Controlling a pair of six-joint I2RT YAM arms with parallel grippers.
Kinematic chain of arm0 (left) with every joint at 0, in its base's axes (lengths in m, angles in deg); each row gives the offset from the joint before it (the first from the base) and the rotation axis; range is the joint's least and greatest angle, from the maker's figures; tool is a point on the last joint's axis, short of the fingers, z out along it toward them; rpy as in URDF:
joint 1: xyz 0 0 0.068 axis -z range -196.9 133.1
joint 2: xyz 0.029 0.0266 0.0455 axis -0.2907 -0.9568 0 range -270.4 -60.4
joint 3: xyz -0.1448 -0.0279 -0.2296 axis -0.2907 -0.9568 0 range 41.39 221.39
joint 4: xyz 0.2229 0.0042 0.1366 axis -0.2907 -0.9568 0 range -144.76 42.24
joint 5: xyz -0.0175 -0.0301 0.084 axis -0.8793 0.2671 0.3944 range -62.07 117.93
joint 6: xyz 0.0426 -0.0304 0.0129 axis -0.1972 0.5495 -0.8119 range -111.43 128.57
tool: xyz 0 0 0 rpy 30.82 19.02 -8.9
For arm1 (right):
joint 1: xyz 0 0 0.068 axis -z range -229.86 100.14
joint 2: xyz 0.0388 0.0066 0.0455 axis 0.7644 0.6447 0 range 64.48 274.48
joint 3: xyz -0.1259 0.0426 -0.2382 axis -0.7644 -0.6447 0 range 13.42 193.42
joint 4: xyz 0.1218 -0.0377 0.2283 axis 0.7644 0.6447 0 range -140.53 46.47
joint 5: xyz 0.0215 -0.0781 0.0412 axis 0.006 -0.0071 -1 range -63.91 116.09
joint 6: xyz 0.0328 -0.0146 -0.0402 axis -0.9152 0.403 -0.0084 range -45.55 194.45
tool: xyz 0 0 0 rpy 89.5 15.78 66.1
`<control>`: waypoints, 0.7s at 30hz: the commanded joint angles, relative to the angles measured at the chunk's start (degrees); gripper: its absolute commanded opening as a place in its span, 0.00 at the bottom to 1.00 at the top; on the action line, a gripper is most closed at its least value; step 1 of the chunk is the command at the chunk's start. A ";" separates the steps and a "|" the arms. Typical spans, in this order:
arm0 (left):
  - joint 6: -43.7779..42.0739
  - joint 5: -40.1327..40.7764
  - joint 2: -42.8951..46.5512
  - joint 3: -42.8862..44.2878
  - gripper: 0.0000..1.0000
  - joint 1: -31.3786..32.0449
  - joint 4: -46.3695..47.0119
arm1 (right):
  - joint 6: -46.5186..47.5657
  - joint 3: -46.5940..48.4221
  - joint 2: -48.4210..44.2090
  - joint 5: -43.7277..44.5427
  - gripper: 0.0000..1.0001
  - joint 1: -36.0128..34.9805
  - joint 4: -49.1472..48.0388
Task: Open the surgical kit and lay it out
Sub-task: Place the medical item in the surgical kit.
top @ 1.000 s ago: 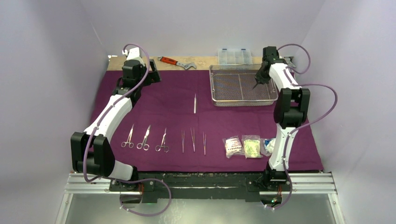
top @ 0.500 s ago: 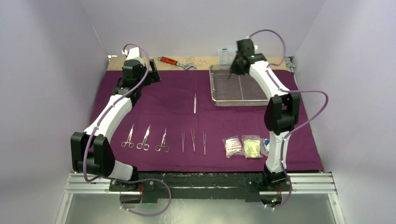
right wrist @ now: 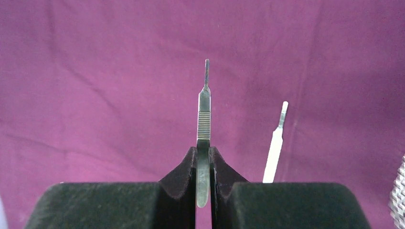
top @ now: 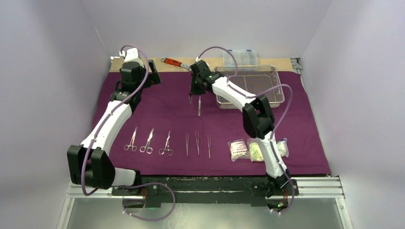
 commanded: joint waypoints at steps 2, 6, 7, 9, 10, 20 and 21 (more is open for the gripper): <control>1.13 0.53 3.69 -1.64 0.91 -0.15 -1.33 | 0.04 5.43 4.40 1.09 0.11 -1.12 -0.76; 1.56 -0.49 4.36 -2.67 0.91 -0.16 -1.78 | 0.63 7.74 7.55 3.22 0.11 -2.43 0.02; 1.62 -0.61 4.53 -2.77 0.91 -0.16 -1.87 | 0.33 8.58 8.26 3.87 0.11 -2.70 1.05; 1.69 -0.66 4.87 -3.04 0.91 -0.16 -1.94 | -0.28 10.02 9.53 3.89 0.12 -3.03 2.79; 1.59 -0.64 5.05 -3.06 0.91 -0.16 -1.89 | -0.54 10.24 9.71 4.12 0.12 -3.26 3.40; 1.70 -0.20 6.28 -3.94 0.91 -0.16 -1.71 | -1.00 6.56 8.42 3.00 0.13 -5.05 5.61; 1.71 -0.20 6.34 -4.10 0.91 -0.12 -1.74 | -0.98 6.46 8.62 2.84 0.14 -5.24 6.02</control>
